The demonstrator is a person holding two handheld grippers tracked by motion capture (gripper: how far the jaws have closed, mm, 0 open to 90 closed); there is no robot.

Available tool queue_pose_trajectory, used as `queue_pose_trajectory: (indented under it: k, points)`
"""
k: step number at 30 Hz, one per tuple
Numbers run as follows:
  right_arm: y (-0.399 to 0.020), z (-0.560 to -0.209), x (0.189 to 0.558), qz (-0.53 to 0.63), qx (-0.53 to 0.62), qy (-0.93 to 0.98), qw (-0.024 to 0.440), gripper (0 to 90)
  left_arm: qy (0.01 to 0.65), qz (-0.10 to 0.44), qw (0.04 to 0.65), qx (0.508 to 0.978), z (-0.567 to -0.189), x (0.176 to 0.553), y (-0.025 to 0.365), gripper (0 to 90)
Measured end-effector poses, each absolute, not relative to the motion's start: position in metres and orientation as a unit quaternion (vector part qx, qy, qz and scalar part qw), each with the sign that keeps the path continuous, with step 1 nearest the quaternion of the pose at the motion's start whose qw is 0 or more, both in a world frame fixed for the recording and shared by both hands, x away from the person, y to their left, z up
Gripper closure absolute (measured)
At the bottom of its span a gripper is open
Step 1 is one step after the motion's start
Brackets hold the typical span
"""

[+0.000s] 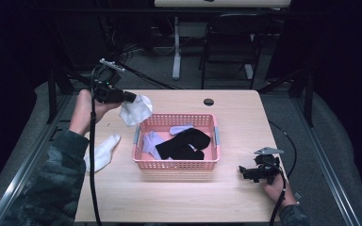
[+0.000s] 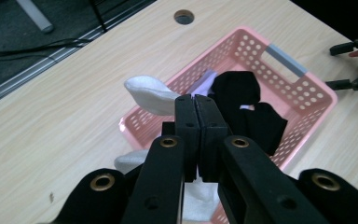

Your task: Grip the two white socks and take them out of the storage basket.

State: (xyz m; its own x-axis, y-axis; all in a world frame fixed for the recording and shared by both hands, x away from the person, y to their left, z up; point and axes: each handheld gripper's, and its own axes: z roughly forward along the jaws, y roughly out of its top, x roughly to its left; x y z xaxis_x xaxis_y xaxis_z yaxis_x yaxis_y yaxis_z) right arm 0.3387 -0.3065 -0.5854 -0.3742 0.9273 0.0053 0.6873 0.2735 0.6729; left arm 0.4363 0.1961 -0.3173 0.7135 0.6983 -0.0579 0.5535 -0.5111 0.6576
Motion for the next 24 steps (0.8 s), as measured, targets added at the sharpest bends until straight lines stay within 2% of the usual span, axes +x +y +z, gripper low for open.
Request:
queue_pose_trajectory:
  k: [7,16,24]
  points:
    - [-0.306,-0.586,0.339,0.302,0.523,0.771,0.2,0.0,0.39,0.116,0.335,0.85,-0.322,0.433,0.226,89.2]
    - [-0.306,-0.586,0.339,0.301,0.523,0.772,0.2,0.0,0.435,0.111,0.324,0.832,-0.348,0.43,0.269,89.2]
    - [-0.306,-0.586,0.339,0.302,0.523,0.772,0.199,0.0,0.459,0.108,0.313,0.824,-0.369,0.427,0.288,89.2]
